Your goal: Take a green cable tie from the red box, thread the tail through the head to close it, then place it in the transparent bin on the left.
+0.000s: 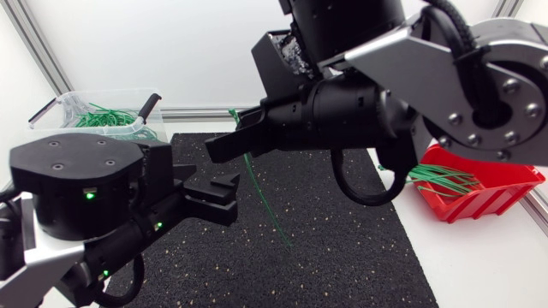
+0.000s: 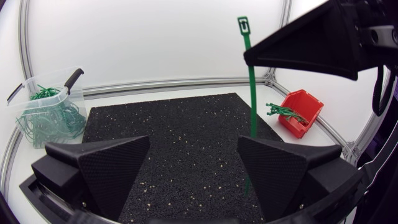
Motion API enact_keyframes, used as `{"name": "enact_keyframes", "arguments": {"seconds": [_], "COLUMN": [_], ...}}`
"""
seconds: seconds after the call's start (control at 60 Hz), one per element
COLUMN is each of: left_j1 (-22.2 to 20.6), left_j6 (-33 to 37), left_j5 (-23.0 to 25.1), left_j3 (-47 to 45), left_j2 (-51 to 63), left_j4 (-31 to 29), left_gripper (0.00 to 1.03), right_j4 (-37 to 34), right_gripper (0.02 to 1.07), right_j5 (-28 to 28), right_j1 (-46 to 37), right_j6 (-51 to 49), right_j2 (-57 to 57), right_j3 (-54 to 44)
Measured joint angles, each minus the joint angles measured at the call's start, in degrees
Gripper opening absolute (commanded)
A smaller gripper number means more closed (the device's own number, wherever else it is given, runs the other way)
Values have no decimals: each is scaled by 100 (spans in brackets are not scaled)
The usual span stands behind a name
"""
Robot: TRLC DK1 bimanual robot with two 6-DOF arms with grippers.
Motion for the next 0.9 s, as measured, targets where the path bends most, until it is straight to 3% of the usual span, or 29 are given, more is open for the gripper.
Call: {"name": "enact_keyframes", "arguments": {"seconds": [0.317, 0.767, 0.9], "left_j1": [-404, -520, -511], "left_j6": [-153, -597, -684], "left_j5": [-22, -24, -214], "left_j3": [210, 828, 903], "left_j2": [365, 863, 1102], "left_j4": [81, -273, -284], "left_gripper": [96, 93, 90], "right_j4": [-407, -994, -1084], "right_gripper": [8, 8, 8], "right_j5": [-219, -431, -437], "right_j1": [-433, -680, -680], "right_j6": [555, 1003, 1093], "right_j2": [455, 675, 682], "right_j3": [623, 997, 1010]}}
